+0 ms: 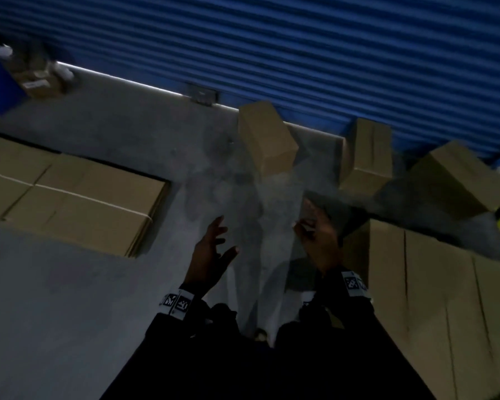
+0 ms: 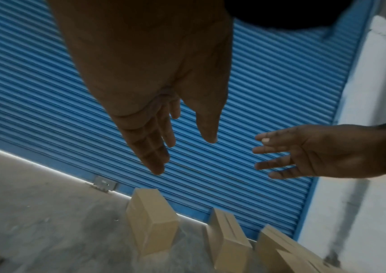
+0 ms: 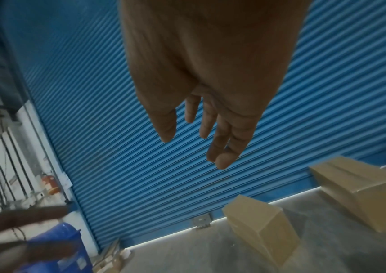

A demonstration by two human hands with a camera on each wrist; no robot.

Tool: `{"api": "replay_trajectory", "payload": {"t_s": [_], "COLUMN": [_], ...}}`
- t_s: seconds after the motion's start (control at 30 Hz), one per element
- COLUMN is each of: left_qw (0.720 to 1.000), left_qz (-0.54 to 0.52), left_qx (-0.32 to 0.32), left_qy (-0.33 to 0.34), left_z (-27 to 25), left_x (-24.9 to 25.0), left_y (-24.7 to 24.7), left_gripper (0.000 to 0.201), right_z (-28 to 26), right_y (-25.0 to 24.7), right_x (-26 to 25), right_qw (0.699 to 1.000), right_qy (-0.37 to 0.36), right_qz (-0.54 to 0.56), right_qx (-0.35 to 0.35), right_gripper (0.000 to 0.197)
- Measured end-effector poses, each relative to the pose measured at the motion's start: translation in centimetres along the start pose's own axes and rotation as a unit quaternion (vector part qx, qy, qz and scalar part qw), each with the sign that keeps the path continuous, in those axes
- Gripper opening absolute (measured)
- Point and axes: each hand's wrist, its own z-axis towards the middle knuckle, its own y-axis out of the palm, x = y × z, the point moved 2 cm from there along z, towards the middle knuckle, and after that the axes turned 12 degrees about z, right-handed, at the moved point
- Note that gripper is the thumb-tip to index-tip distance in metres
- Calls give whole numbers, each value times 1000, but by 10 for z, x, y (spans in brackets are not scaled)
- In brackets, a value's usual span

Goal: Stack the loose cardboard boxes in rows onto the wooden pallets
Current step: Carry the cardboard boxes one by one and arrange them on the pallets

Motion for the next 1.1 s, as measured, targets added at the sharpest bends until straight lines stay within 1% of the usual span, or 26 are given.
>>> {"api": "replay_trajectory", "payload": {"t_s": [0.07, 0.13, 0.2, 0.3, 0.33, 0.43, 0.53, 0.67, 0.77, 0.83, 0.9, 1.0, 1.1], "left_qw": [1000, 1000, 1000, 999, 999, 998, 997, 997, 996, 996, 995, 993, 993], "left_qz": [13, 20, 19, 17, 15, 23, 30, 43, 53, 61, 69, 82, 78], "left_qx": [3, 0, -12, -34, -41, -48, -54, -41, -42, -40, -41, -28, -27], "left_qy": [-4, -10, -6, 7, 9, 37, 49, 59, 52, 54, 62, 77, 81], "left_z": [46, 97, 153, 233, 256, 332, 405, 482, 530, 560, 595, 649, 708], "left_x": [-1, -3, -5, -3, 0, 13, 23, 26, 20, 13, 1, -32, -81], "left_y": [-3, -4, -6, -11, -13, -21, -23, -10, 15, 39, 70, 127, 192], "left_gripper": [84, 85, 85, 84, 84, 84, 84, 81, 81, 81, 81, 82, 83], "right_z": [52, 105, 160, 231, 250, 313, 382, 462, 516, 551, 588, 636, 678], "right_y": [5, 12, 20, 31, 34, 41, 43, 42, 44, 46, 47, 54, 59], "right_x": [4, 13, 23, 29, 31, 30, 35, 47, 68, 91, 124, 196, 279], "right_qw": [999, 999, 999, 997, 997, 999, 998, 999, 999, 999, 1000, 999, 999], "right_qy": [-24, -20, 6, 48, 52, 35, 54, 31, 29, 27, 21, 15, -19], "right_qz": [-15, 6, 44, 57, 51, 28, 3, 1, -10, -14, -15, -38, -45], "right_qx": [-14, -31, -24, -1, 6, 14, 23, 29, 14, 18, 15, -4, 23], "right_gripper": [61, 61, 62, 64, 64, 62, 58, 56, 57, 55, 54, 56, 54]}}
